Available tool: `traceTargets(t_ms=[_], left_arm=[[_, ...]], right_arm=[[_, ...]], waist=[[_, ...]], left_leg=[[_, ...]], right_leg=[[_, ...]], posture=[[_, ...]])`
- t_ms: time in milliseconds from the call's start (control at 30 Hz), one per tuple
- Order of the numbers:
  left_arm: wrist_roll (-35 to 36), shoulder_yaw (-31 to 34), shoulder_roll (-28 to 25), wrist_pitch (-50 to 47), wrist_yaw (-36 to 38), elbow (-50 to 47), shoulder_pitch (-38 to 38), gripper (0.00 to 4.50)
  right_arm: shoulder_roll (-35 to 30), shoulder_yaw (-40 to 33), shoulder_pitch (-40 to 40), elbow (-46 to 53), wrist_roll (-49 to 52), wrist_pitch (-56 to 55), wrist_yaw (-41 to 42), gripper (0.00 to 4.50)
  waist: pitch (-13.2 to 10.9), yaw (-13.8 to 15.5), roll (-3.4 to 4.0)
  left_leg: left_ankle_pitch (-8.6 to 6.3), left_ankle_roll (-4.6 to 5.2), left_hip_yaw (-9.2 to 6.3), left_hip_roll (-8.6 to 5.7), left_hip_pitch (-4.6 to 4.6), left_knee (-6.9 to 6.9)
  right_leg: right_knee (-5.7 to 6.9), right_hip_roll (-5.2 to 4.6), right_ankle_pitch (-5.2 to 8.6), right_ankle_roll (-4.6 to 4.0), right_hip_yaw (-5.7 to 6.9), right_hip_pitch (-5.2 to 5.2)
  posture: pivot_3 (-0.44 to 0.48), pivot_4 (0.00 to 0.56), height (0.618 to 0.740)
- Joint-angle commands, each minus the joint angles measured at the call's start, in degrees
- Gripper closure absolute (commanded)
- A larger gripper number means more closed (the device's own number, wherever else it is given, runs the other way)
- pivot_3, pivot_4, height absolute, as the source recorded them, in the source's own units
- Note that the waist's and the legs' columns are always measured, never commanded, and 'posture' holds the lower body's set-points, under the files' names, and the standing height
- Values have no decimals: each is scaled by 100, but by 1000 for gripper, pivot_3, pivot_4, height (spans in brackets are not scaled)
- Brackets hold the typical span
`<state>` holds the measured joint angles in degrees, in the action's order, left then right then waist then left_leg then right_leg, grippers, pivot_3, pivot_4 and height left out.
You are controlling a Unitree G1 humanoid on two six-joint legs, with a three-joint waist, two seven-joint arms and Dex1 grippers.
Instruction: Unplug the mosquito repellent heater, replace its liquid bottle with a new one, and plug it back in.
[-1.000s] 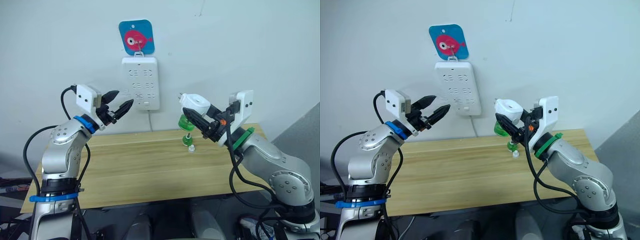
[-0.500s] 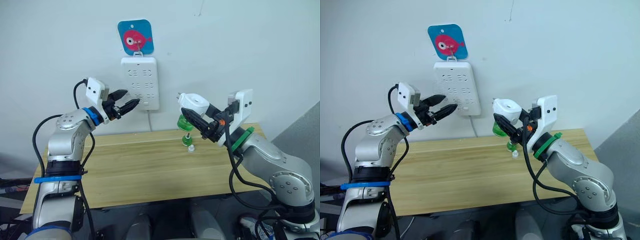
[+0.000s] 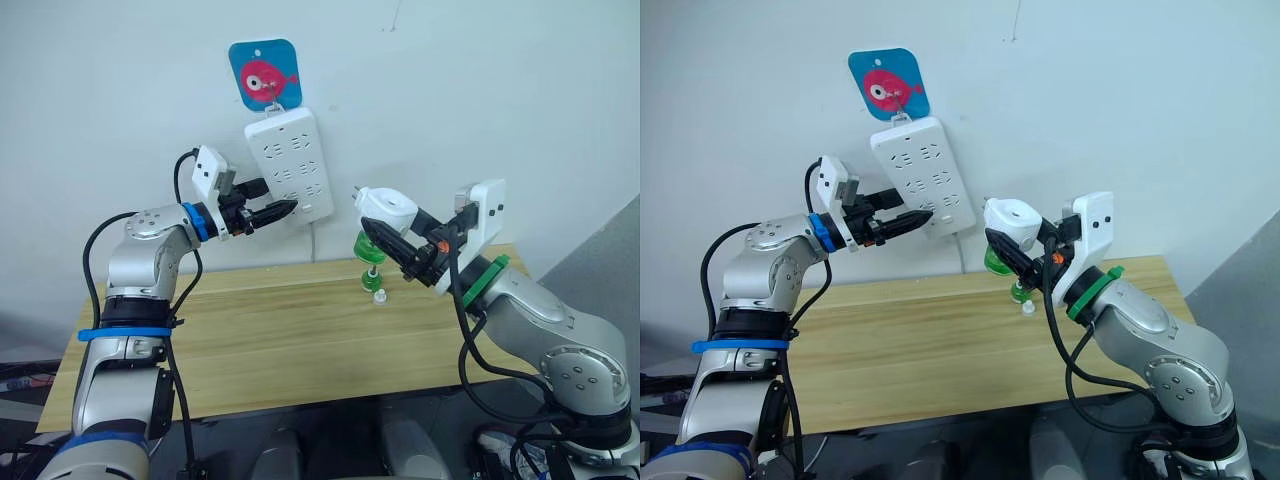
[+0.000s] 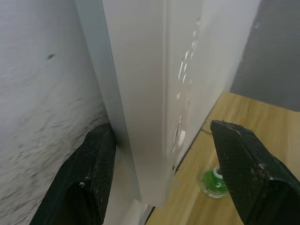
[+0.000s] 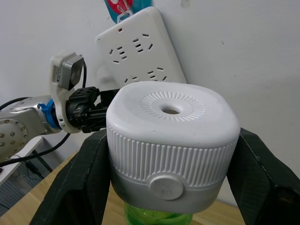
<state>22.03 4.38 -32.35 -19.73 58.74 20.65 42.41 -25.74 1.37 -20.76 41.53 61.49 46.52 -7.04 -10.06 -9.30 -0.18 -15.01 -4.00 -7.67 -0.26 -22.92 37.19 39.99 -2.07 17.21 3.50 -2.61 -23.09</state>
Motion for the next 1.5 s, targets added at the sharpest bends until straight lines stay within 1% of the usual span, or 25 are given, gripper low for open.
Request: traceTargets(t_ms=[33, 133, 167, 233, 267, 367, 400, 500, 633, 767, 1000, 1200, 1500], left_arm=[[109, 52, -12, 12, 131, -155, 213, 1234], [73, 31, -6, 32, 150, -138, 223, 1234], [66, 29, 11, 44, 135, -134, 229, 1403], [61, 17, 55, 43, 97, -155, 225, 1807], [56, 10, 71, 48, 86, -168, 215, 2159], [59, 10, 95, 35, 69, -193, 189, 3018], [62, 12, 100, 26, 63, -205, 182, 3193], [62, 8, 107, 8, 53, -238, 164, 3196], [89, 29, 97, -69, 11, -363, 96, 3196], [98, 36, 90, -138, -22, -504, -17, 3196], [127, 34, 97, -211, -80, -639, -90, 3196], [128, 28, 81, -214, -112, -692, -119, 3196], [120, 7, 44, -230, -99, -741, -146, 3196]], right_arm=[[19, -26, -13, 281, -22, -51, 115, 1474], [29, 36, -55, 265, -101, -31, 172, 1474], [30, 81, -98, 238, -165, -15, 187, 1474], [36, 230, -227, 151, -393, 39, 201, 1474], [40, 320, -298, 98, -537, 70, 202, 1474], [121, 570, -502, -98, -943, 150, 192, 1474], [168, 668, -592, -185, -1100, 167, 200, 1474], [320, 859, -795, -375, -1466, 210, 257, 1474], [550, 1364, -1213, -818, -2264, 203, 302, 1475], [907, 1545, -1473, -1221, -2834, 82, 387, 1475], [1260, 1572, -1544, -1591, -3515, -22, 667, 1475], [1446, 1494, -1511, -1728, -3831, -46, 921, 1475], [1677, 1566, -1525, -1810, -4293, -249, 1251, 1475]], waist=[[0, -10, 0], [0, -21, 0], [0, -22, 0], [0, -22, 0], [0, -22, 0], [4, -19, -5], [5, -18, -6], [5, -15, -7], [7, -17, -8], [11, -19, -15], [26, -22, -25], [34, -23, -27], [48, -45, -33]], left_leg=[[0, 0, 0, 0, 0, 0], [0, -1, 0, 0, 0, 0], [1, -1, 0, 0, 0, 0], [1, -2, 0, 0, 0, 0], [2, -4, -1, 0, 0, 0], [11, -19, -1, -2, -1, 2], [11, -20, -2, -2, 0, 2], [12, -21, -3, -4, 0, 4], [13, -24, -3, -6, 0, 5], [15, -26, -6, -6, -1, 5], [15, -27, -5, -9, -2, 4], [15, -27, -4, -9, -2, 3], [16, -28, -4, -8, -1, 3]], right_leg=[[0, 0, 0, 0, 0, 0], [0, 0, 0, 0, 0, 0], [0, 0, 0, 0, 0, 0], [0, -1, 0, 0, 0, 0], [0, -1, 0, 0, 0, 0], [0, -2, 0, 0, 1, 0], [0, -3, 0, 0, 1, 1], [2, -5, 0, 0, 2, 1], [3, -7, 0, 0, 2, 0], [2, -9, 0, 0, 4, -1], [3, -13, 0, 0, 4, -5], [3, -13, 0, 0, 3, -6], [8, -12, 0, -1, 3, -9]], posture=[[-196, 132, 734], [-195, 130, 734], [-196, 130, 734], [-194, 127, 734], [-194, 127, 734], [-187, 122, 734], [-186, 122, 734], [-178, 118, 734], [-171, 115, 734], [-164, 114, 734], [-153, 113, 734], [-148, 111, 734], [-144, 111, 734]])
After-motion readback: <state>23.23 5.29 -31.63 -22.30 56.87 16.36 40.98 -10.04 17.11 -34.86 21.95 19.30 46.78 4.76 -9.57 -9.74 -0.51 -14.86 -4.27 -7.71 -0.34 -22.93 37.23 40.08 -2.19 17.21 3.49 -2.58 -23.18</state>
